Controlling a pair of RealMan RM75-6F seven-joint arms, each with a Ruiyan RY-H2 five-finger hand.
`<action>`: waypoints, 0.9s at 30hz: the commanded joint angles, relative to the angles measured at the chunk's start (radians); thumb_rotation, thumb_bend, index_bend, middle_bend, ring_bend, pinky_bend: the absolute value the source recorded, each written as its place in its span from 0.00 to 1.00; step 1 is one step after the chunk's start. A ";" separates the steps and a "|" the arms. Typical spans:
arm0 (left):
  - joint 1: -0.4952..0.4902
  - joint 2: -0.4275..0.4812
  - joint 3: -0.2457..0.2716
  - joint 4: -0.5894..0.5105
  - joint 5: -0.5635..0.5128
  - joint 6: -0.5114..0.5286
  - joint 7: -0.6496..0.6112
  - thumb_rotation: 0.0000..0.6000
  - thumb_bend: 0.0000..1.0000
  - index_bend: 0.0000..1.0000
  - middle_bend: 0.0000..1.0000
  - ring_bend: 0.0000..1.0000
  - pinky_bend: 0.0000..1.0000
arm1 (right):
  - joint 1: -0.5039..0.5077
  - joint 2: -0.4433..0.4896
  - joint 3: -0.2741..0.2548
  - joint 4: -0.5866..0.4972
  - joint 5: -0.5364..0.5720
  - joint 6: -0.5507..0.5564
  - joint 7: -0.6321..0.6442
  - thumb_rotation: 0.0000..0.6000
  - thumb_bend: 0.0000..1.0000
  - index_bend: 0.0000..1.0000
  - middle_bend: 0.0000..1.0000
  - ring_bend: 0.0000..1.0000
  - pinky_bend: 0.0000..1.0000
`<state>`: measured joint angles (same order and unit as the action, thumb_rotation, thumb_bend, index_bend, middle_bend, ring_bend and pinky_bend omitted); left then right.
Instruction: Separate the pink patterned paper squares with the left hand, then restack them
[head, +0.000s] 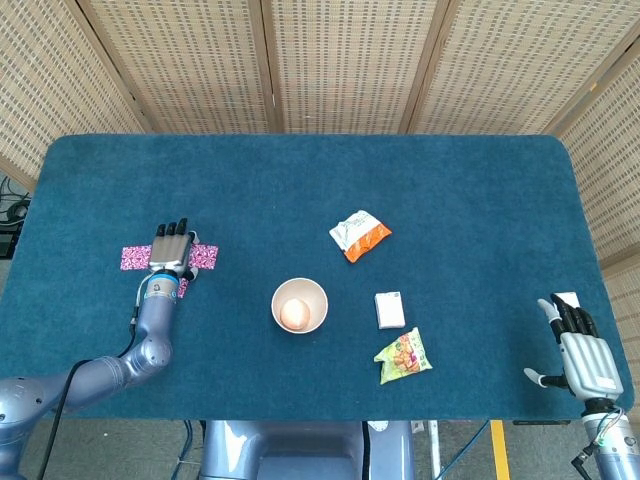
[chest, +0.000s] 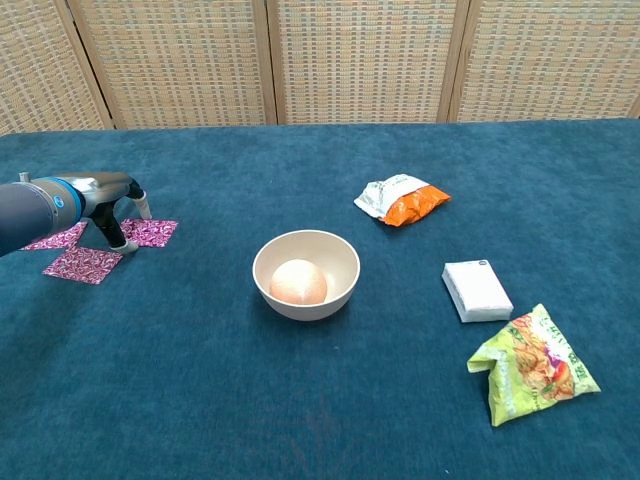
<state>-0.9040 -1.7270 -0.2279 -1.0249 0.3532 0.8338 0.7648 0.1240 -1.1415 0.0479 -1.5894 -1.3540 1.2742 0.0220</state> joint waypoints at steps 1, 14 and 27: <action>0.001 0.001 -0.001 -0.002 0.001 0.001 -0.001 1.00 0.37 0.43 0.00 0.00 0.00 | 0.000 0.000 0.000 -0.001 0.000 0.000 0.000 1.00 0.10 0.00 0.00 0.00 0.00; 0.006 0.005 0.001 -0.010 0.005 0.003 -0.002 1.00 0.38 0.46 0.00 0.00 0.00 | -0.001 0.004 -0.001 -0.004 -0.005 0.004 0.003 1.00 0.10 0.00 0.00 0.00 0.00; 0.013 0.045 -0.008 -0.054 0.010 0.027 -0.009 1.00 0.38 0.48 0.00 0.00 0.00 | -0.004 0.006 -0.001 -0.008 -0.008 0.009 0.005 1.00 0.10 0.00 0.00 0.00 0.00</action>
<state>-0.8925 -1.6848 -0.2354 -1.0763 0.3633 0.8595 0.7566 0.1204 -1.1352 0.0467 -1.5972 -1.3624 1.2833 0.0269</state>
